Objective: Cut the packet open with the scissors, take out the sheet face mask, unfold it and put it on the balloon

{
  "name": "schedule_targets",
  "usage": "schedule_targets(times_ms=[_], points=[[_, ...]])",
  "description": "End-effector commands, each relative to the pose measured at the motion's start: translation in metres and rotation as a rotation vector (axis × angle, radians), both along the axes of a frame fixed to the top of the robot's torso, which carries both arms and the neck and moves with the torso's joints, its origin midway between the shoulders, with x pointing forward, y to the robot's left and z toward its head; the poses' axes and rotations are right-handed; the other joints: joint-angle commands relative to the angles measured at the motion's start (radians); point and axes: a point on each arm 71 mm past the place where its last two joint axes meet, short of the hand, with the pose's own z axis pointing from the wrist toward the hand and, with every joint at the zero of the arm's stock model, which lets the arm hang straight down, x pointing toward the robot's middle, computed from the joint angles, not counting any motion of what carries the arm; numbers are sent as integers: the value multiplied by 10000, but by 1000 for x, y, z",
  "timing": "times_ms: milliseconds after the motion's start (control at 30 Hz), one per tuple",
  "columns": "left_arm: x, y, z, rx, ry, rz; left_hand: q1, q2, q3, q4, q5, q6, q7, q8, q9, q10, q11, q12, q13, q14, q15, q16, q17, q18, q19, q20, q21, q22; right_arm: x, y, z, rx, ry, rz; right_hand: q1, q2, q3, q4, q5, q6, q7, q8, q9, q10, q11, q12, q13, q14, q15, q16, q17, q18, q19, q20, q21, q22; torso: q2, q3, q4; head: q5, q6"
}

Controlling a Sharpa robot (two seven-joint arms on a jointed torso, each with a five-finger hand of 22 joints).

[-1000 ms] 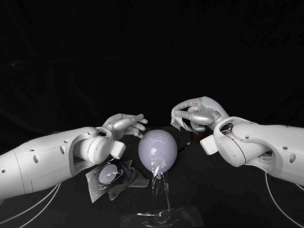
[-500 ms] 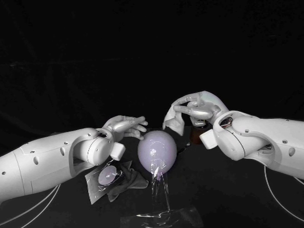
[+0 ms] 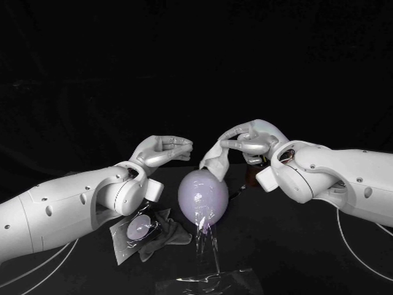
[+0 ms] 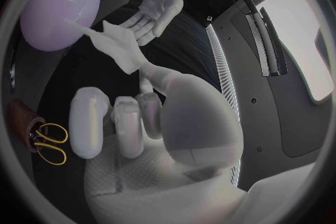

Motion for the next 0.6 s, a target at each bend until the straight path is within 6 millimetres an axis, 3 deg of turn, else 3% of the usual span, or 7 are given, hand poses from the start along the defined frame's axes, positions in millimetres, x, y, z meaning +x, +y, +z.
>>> schedule_targets(times_ms=[33,100,233,367,433,500,600], points=[[-5,-8,12,433,-1968,-613,175,-47,-161,-124,34,-178,122,24,-91,-302,91,-157,-190,-552,173,-454,-321,-244,-71,-5,-332,-215,1,3,-1,-376,139,233,-30,92,50,5,49,53,0,267,737,326,-49,26,1540,1044,-56,40,2626,16,155,18,-44,1827,-4,-1,-10,8,0],[-7,-12,14,773,-2494,-880,300,-89,-360,-226,16,-518,65,-138,-219,-666,-10,-381,-399,-1138,313,-1049,-695,-441,-429,8,-776,-473,2,6,-2,-406,156,269,-30,92,50,5,49,53,0,267,737,326,-49,26,1540,1044,-56,40,2626,16,155,18,-44,1827,-8,5,-8,21,8],[-9,-17,15,1269,-3024,-1271,459,-6,-769,-333,0,-885,-98,-349,-402,-1032,-290,-674,-721,-1930,743,-2128,-1552,-483,-1764,27,-1990,-1145,3,11,-2,-422,147,344,-30,92,50,5,49,53,0,267,737,326,-49,26,1540,1044,-56,40,2626,16,155,18,-44,1827,-10,11,10,7,18],[-10,-24,15,1882,-3475,-1691,544,93,-1340,-338,-2,-1057,-130,-482,-529,-1285,-336,-970,-1006,-2884,648,-3314,-2522,-480,-2206,33,-2507,-1451,4,16,-2,-417,116,409,-49,79,69,-19,50,47,2,279,751,329,-48,28,1544,1044,-56,40,2626,16,156,16,-43,1828,-5,4,16,7,26],[-10,-28,14,2218,-3677,-1844,598,158,-1583,-323,-1,-1094,-145,-522,-565,-1320,-359,-1050,-1084,-2958,627,-3509,-2674,-475,-2191,23,-2578,-1504,4,17,-2,-418,100,435,-49,79,69,-19,50,47,2,279,751,329,-48,28,1544,1044,-56,40,2626,16,156,16,-43,1828,-5,0,5,13,32],[-10,-32,14,2535,-3820,-1939,714,277,-2056,-279,0,-1224,-91,-615,-662,-1328,-260,-1154,-1159,-2844,459,-3650,-2778,-459,-2174,18,-2689,-1586,3,18,-2,-418,86,458,-49,79,69,-19,50,47,2,279,751,329,-48,28,1544,1044,-56,40,2626,16,156,16,-43,1828,-7,-1,-5,29,30],[-9,-35,13,2862,-3906,-1899,994,522,-3103,-86,-7,-1752,19,-875,-963,-1358,-168,-1327,-1172,-2715,434,-3900,-2958,-427,-2130,18,-2843,-1707,3,20,-1,-411,74,505,-49,79,69,-19,50,47,2,279,751,329,-48,28,1544,1044,-56,40,2626,16,156,16,-43,1828,-15,7,-8,53,27]])
